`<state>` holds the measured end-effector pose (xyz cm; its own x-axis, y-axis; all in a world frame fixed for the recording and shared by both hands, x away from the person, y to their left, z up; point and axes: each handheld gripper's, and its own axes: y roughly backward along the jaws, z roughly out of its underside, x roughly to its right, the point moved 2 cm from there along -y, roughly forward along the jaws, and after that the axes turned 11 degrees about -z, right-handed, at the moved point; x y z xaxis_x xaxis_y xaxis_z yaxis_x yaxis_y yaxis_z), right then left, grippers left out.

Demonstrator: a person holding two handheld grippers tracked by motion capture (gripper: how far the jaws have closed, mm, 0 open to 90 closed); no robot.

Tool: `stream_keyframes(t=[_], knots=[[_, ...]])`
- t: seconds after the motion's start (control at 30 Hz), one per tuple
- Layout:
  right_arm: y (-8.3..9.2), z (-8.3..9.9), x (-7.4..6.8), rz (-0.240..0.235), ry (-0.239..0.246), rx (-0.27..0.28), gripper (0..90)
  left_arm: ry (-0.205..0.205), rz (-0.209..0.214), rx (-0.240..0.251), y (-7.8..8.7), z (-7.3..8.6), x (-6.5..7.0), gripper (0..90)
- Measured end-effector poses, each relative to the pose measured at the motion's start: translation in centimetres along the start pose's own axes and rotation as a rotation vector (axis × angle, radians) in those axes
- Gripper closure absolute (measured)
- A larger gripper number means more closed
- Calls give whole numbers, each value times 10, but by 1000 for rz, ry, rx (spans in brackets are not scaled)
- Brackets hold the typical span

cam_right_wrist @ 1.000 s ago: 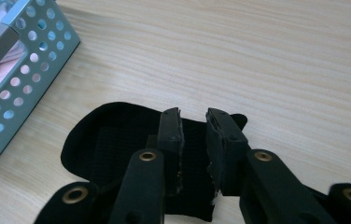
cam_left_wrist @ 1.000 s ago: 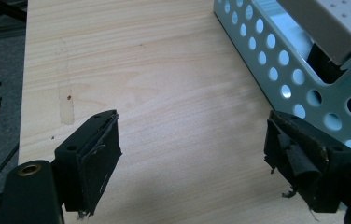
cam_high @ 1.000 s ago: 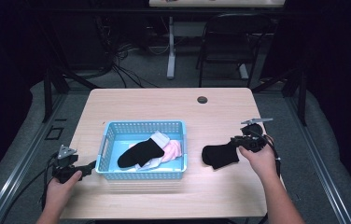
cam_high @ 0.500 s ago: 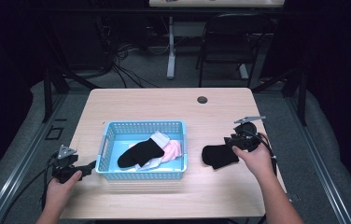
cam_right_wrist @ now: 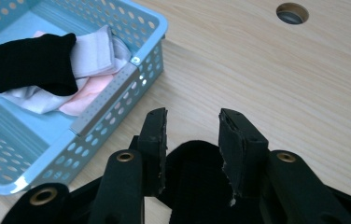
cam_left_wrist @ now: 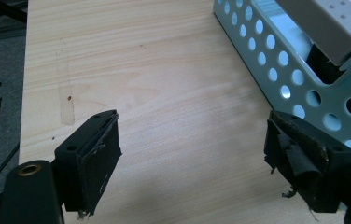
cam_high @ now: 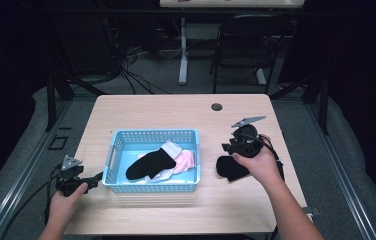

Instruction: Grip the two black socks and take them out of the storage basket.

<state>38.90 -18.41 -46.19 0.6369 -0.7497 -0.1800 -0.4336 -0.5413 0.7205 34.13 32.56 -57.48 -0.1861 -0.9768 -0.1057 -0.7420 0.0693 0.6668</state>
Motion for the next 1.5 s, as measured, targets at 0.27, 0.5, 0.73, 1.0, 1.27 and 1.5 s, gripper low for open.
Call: stream_keyframes(t=[0.27, 0.5, 0.73, 1.0, 1.27, 1.5], knots=[[-8, -21, -13, -27, 36, -11, 626, -2, 0, -1, 0, 0, 0, 183], [-22, -37, -26, -59, 58, -27, 626, -6, 2, 0, 0, 0, 0, 183], [-49, -51, -43, -98, 87, -68, 624, -2, 4, 3, 0, 0, 0, 183], [-79, -60, -61, -129, 96, -103, 627, -3, 6, 5, 0, -1, 0, 183], [-111, -68, -75, -153, 103, -156, 627, -2, 7, 4, 0, -1, 0, 183], [-127, -72, -79, -156, 98, -171, 617, -3, 9, 5, 1, -1, 0, 183]])
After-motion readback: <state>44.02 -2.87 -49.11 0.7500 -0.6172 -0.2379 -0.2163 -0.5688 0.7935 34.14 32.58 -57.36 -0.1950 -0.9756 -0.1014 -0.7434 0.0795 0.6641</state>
